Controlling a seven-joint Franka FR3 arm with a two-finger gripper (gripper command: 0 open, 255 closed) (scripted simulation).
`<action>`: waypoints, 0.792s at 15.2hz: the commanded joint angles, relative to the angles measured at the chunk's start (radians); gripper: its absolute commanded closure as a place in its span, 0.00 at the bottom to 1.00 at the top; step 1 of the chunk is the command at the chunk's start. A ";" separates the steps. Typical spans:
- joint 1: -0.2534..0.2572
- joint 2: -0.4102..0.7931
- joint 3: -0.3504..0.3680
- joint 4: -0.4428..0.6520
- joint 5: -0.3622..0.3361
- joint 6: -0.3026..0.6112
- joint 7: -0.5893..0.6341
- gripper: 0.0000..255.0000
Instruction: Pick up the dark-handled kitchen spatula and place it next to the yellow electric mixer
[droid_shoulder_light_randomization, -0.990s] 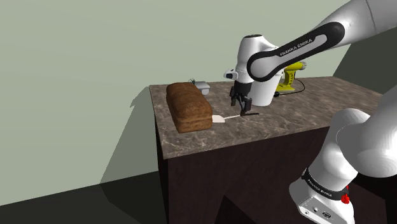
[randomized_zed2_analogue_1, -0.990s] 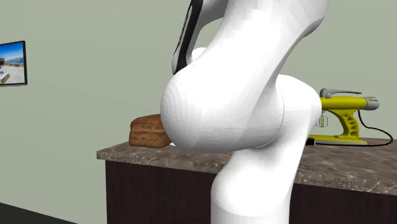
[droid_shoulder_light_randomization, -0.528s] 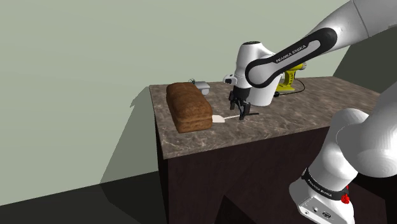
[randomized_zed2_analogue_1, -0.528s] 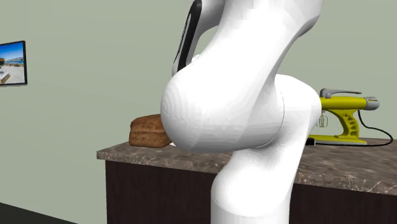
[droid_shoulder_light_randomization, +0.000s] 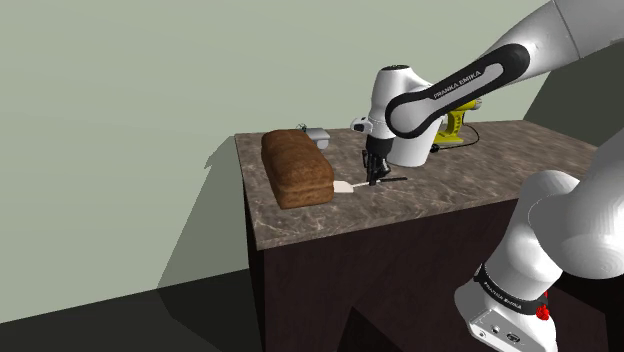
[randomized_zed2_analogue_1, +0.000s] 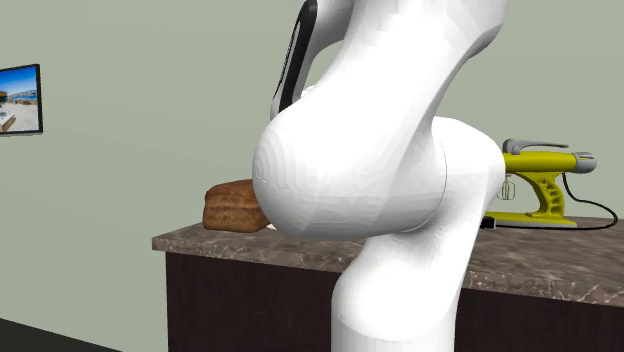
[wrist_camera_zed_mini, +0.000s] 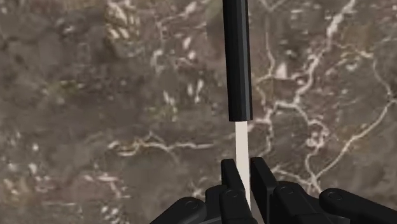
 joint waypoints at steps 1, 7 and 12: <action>0.000 0.000 0.000 0.000 0.000 0.000 0.000 1.00; -0.001 -0.011 0.002 0.005 -0.002 -0.016 0.001 1.00; -0.003 -0.059 0.013 0.038 -0.006 -0.096 0.005 1.00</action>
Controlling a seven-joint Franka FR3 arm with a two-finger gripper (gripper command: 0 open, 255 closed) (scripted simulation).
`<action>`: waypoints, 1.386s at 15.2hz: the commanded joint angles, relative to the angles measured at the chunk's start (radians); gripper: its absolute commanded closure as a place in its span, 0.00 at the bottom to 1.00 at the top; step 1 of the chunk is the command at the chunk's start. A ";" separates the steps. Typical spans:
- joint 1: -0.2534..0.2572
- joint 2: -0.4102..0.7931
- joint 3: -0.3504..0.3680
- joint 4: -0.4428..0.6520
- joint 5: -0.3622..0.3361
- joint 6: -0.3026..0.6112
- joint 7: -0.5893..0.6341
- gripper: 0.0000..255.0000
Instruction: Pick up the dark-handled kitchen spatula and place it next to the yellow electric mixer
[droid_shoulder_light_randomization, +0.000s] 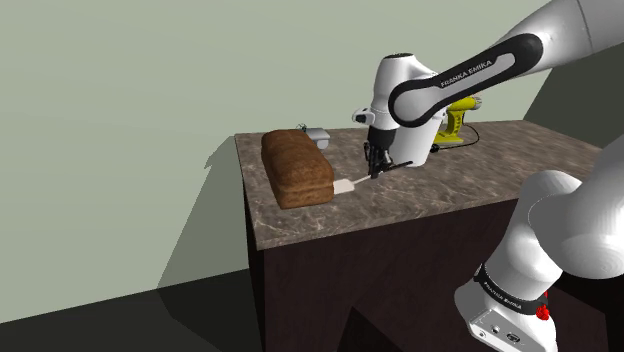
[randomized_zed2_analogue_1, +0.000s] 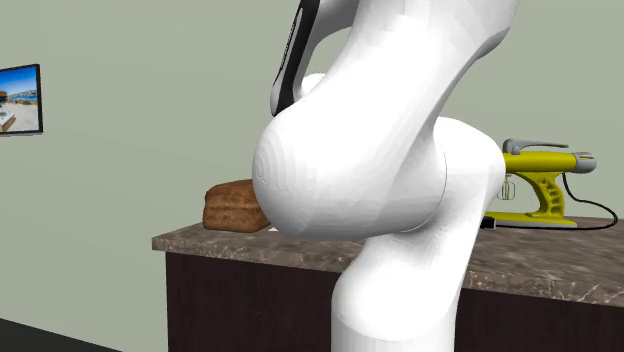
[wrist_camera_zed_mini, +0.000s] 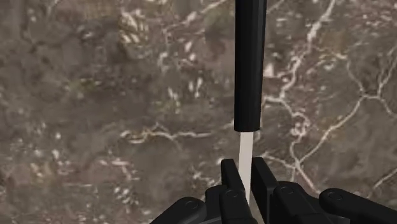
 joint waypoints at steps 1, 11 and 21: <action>-0.001 -0.017 0.004 0.014 -0.001 -0.031 0.001 1.00; -0.001 -0.088 0.026 0.096 0.001 -0.183 0.001 1.00; 0.001 -0.130 0.046 0.198 0.009 -0.327 -0.004 1.00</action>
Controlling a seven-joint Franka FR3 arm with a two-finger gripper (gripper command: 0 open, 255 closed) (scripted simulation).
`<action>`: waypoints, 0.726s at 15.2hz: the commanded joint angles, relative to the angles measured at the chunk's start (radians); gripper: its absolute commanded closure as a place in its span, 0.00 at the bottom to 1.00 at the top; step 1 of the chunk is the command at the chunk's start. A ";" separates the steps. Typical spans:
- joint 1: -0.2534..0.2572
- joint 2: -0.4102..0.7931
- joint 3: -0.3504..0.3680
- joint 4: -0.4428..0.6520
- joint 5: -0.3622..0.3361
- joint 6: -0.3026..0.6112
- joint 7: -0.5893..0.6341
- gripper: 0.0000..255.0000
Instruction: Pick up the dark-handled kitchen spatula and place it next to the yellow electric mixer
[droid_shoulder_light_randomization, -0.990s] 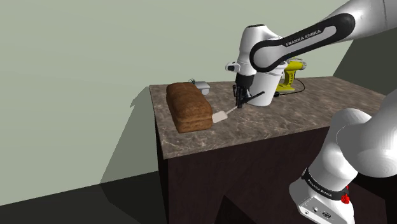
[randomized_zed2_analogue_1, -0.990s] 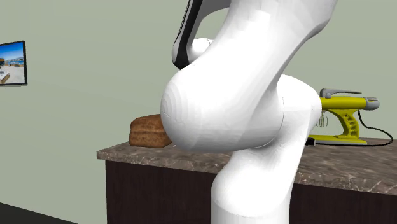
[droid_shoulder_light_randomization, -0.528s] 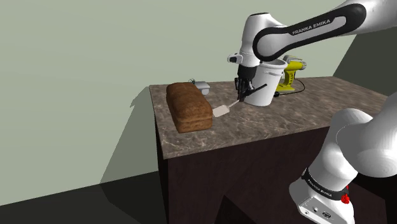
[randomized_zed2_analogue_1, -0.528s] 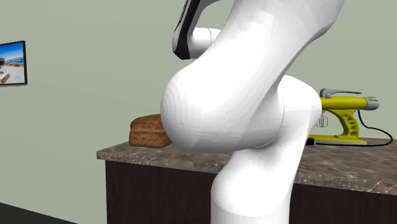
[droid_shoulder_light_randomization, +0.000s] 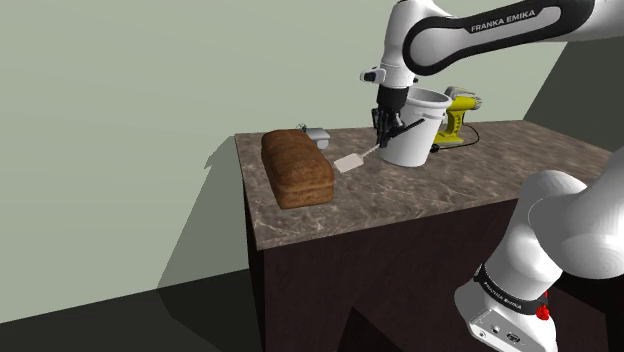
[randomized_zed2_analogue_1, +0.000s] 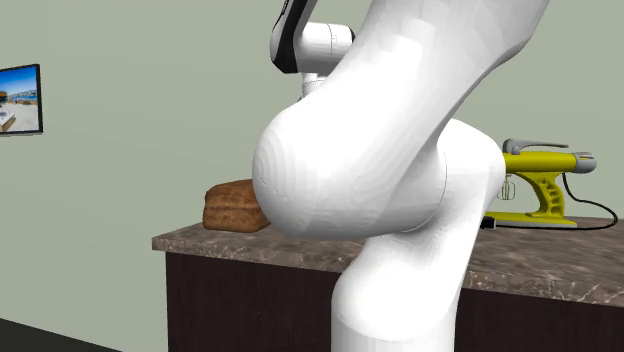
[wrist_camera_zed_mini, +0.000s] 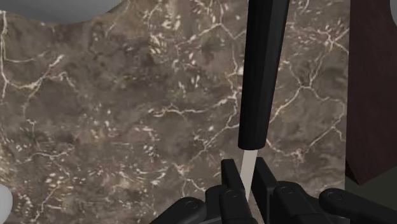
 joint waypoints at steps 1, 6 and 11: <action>0.001 -0.005 0.004 0.024 0.003 -0.030 -0.001 1.00; 0.004 -0.015 0.013 0.083 0.008 -0.098 -0.005 1.00; 0.006 -0.019 0.020 0.147 0.013 -0.166 -0.009 1.00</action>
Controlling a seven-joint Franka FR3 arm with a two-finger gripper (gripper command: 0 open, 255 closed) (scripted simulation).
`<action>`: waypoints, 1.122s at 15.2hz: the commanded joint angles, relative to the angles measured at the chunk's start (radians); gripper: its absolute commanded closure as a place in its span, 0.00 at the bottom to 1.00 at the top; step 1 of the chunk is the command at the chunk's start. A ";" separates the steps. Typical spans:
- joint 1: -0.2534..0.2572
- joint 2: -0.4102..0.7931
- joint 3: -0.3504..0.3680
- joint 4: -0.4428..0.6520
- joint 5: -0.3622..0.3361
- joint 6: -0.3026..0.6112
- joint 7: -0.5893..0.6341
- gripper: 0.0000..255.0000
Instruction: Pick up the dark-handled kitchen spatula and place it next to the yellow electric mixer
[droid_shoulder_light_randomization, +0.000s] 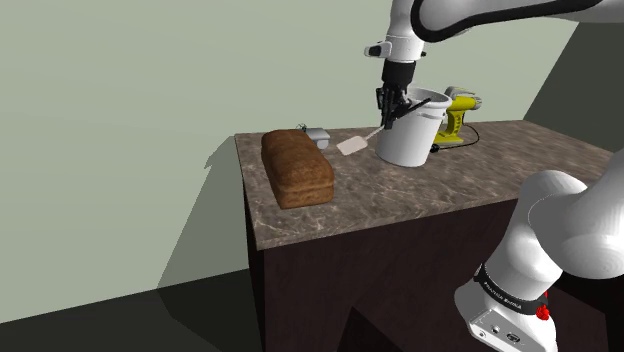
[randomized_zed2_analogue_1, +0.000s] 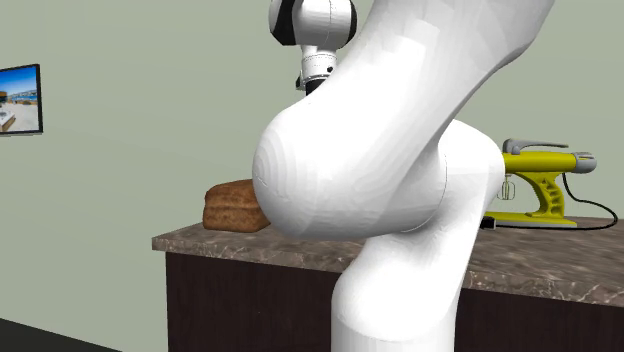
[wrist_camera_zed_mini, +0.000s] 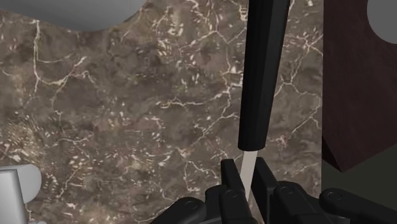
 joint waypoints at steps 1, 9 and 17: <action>0.001 -0.001 0.002 0.026 0.002 -0.027 -0.003 1.00; 0.005 0.007 0.012 0.139 0.011 -0.132 -0.012 1.00; 0.010 0.028 0.019 0.265 0.020 -0.237 -0.023 1.00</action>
